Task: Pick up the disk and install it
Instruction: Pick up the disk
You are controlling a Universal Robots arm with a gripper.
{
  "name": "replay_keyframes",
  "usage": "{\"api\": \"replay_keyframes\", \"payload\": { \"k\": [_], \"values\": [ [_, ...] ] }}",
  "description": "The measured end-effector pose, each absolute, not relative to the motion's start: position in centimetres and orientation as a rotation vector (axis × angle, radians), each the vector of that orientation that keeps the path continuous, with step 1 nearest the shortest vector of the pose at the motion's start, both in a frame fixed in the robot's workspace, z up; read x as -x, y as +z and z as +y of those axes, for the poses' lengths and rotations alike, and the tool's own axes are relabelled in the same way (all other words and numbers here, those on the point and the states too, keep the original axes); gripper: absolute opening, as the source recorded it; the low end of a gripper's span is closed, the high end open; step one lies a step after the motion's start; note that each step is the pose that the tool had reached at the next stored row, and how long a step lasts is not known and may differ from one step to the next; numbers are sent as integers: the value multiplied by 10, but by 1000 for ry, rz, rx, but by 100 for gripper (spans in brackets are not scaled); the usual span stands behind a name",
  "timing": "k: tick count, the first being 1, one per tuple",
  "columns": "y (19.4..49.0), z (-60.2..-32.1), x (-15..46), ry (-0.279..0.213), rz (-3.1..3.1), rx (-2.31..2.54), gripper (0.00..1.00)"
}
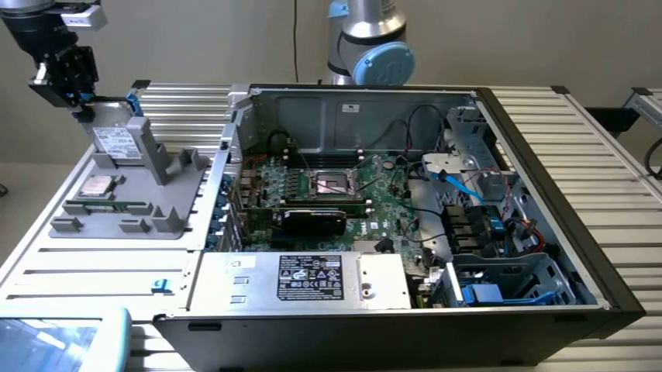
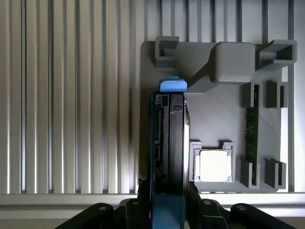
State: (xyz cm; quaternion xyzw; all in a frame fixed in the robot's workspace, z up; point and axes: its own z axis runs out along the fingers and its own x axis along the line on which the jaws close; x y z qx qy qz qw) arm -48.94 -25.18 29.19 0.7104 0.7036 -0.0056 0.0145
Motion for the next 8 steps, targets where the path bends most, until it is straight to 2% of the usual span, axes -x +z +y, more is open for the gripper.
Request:
{"api": "replay_keyframes", "payload": {
  "k": [8],
  "values": [
    [290,-252,489,-17,2190,-2212,41]
  ]
}}
